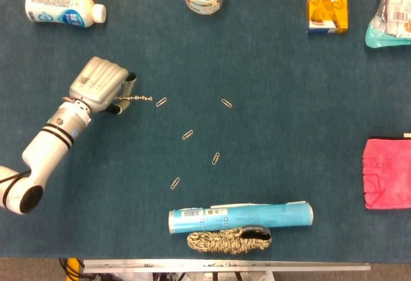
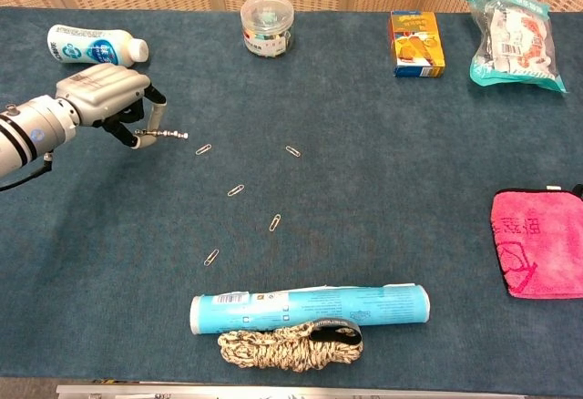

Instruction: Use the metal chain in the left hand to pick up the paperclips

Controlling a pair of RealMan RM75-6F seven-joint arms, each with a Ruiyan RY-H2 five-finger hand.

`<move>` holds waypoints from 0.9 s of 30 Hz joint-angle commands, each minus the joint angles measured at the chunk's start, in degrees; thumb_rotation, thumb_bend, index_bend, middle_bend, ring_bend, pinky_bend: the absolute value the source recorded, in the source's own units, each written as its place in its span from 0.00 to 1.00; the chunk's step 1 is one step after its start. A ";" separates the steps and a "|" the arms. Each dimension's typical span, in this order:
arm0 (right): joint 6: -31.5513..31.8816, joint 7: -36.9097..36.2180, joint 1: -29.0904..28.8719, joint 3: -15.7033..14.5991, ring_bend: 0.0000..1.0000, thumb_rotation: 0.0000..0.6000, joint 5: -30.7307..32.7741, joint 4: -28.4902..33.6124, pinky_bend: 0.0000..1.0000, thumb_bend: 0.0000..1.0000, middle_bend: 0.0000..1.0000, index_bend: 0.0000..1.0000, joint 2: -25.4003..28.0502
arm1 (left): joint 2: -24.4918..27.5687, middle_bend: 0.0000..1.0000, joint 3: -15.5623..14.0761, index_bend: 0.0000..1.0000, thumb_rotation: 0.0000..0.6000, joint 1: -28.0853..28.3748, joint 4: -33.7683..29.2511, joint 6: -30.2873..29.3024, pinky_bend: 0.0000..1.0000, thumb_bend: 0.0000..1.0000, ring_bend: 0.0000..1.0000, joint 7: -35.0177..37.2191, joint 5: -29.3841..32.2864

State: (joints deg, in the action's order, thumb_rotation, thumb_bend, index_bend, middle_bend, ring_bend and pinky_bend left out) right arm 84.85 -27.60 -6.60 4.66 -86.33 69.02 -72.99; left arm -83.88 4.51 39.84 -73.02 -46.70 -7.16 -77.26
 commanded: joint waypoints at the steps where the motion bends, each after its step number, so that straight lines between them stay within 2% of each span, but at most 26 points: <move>1: 0.05 -0.20 0.12 -0.03 0.14 1.00 0.04 -0.16 0.48 0.00 0.26 0.27 -0.05 | -0.75 1.00 0.00 0.60 1.00 0.65 1.05 0.85 1.00 0.32 1.00 0.09 0.25; 15: -0.12 -1.62 0.50 -0.05 0.14 1.00 0.32 -1.79 0.48 0.00 0.26 0.27 -0.83 | -3.13 1.00 -0.37 0.60 1.00 1.76 3.01 1.88 1.00 0.33 1.00 2.05 0.49; 27: -0.25 -2.60 0.87 -0.14 0.14 1.00 0.51 -2.93 0.48 0.00 0.26 0.27 -1.49 | -5.09 1.00 -1.16 0.60 1.00 2.88 4.55 2.34 1.00 0.34 1.00 0.77 -0.09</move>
State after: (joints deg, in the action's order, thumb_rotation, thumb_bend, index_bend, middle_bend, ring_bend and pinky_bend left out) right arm 84.63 -30.15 -5.75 4.51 -85.85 66.13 -74.45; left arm -88.88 3.40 42.66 -68.57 -44.43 -6.35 -77.37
